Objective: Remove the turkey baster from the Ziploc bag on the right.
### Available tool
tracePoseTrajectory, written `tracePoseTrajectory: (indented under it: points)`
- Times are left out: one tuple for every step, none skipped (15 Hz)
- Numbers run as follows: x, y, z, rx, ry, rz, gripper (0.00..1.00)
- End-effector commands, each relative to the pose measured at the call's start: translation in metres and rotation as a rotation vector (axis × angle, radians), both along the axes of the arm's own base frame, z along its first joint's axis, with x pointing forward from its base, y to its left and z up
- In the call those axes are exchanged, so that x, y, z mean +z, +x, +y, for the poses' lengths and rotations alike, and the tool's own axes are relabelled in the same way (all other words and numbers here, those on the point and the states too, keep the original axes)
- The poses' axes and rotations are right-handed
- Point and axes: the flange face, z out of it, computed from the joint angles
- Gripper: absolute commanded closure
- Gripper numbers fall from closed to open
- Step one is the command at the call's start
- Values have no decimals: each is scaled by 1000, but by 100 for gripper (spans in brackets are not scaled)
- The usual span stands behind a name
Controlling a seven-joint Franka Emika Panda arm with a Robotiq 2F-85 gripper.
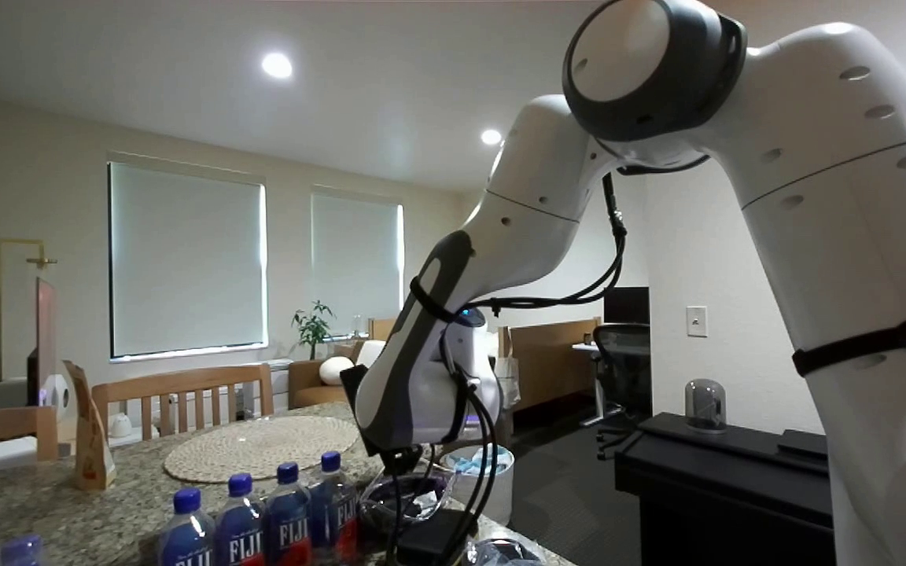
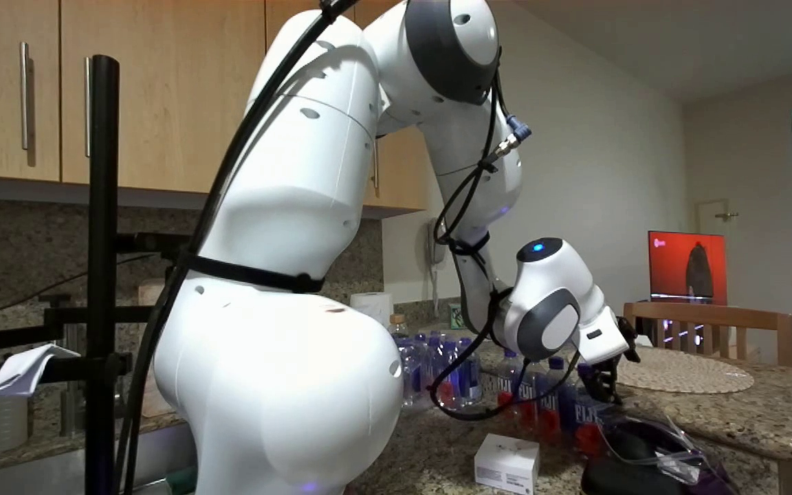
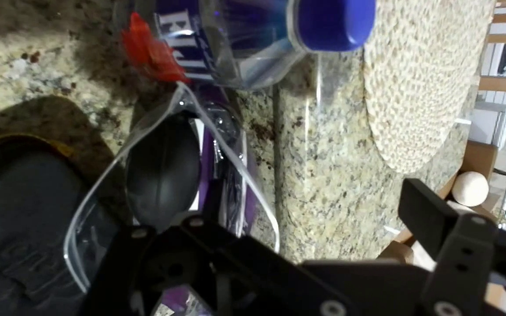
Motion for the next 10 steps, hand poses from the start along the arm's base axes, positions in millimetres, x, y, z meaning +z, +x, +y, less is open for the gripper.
tracePoseTrajectory:
  points:
    - [-2,5,7,9,22,-3,2]
    - [-3,4,11,20,24,0,5]
    - [-4,3,16,31,27,3,5]
    - [-6,1,23,45,32,7,3]
    - [-5,-1,28,55,34,8,1]
    - [-3,-3,32,60,38,6,1]
    - [-1,-5,33,59,40,5,0]
    - [3,-6,33,53,40,0,0]
    - [7,-7,34,47,45,-6,0]
    - [11,-9,34,41,51,-11,0]
